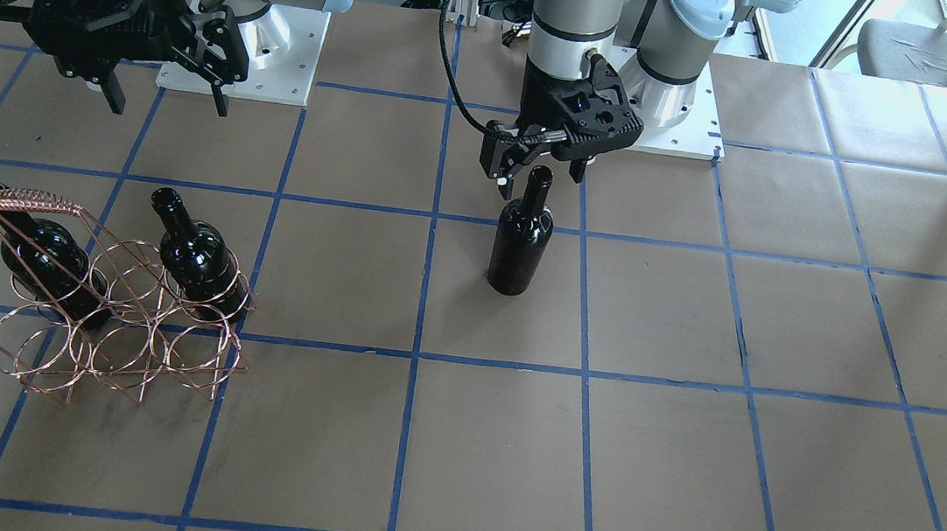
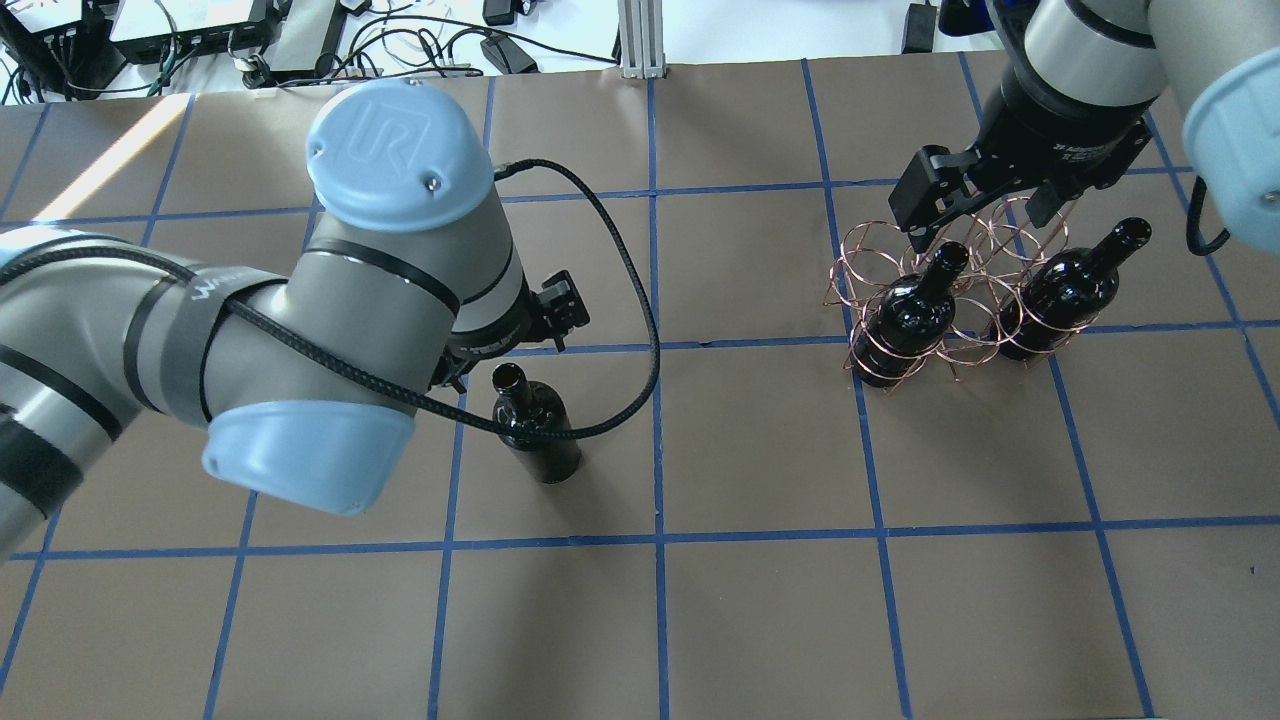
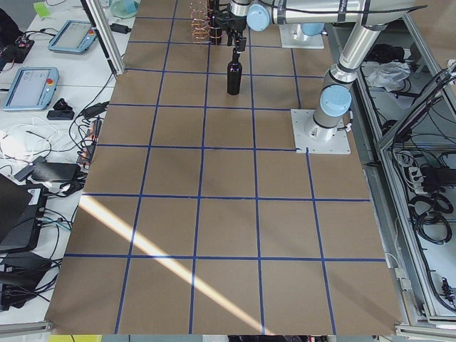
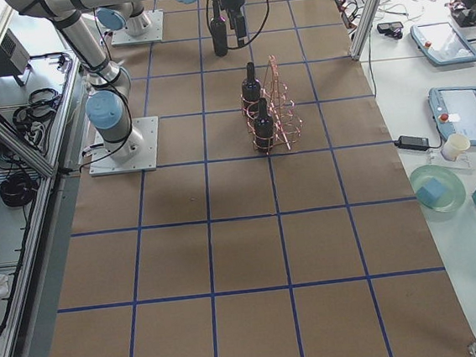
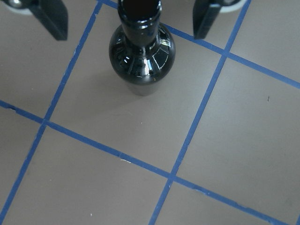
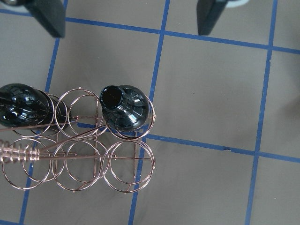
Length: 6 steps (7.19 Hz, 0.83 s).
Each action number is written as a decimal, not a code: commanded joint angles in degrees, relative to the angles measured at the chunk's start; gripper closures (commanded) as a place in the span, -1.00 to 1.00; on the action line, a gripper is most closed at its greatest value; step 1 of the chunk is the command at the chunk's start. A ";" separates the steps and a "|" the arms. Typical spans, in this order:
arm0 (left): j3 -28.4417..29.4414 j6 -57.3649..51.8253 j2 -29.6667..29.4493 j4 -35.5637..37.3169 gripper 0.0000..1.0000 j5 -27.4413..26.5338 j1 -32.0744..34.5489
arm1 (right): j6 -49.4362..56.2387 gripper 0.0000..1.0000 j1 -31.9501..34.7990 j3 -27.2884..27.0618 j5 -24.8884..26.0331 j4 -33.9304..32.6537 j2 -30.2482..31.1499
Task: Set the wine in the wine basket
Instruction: 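Open and raise the left gripper while the right gripper moves over the bottle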
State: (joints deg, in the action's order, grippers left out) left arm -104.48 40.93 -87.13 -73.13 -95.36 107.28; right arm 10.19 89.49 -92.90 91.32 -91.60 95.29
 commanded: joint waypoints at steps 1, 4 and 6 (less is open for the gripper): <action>12.13 -8.79 -0.06 -10.32 -1.00 1.92 -7.56 | -5.22 -1.00 0.33 0.00 -0.01 -0.16 0.16; 18.79 -29.70 -0.06 -18.00 -1.00 7.65 -16.55 | -19.18 -1.00 10.92 0.09 -0.01 -0.60 -2.81; 18.35 -34.84 0.55 -27.28 -1.00 8.17 -20.70 | -28.59 -1.00 18.31 0.44 0.08 -5.85 -6.76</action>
State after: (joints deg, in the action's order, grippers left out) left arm -86.21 9.72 -87.03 -95.40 -87.62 88.73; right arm -12.29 103.30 -92.53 91.38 -94.91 90.83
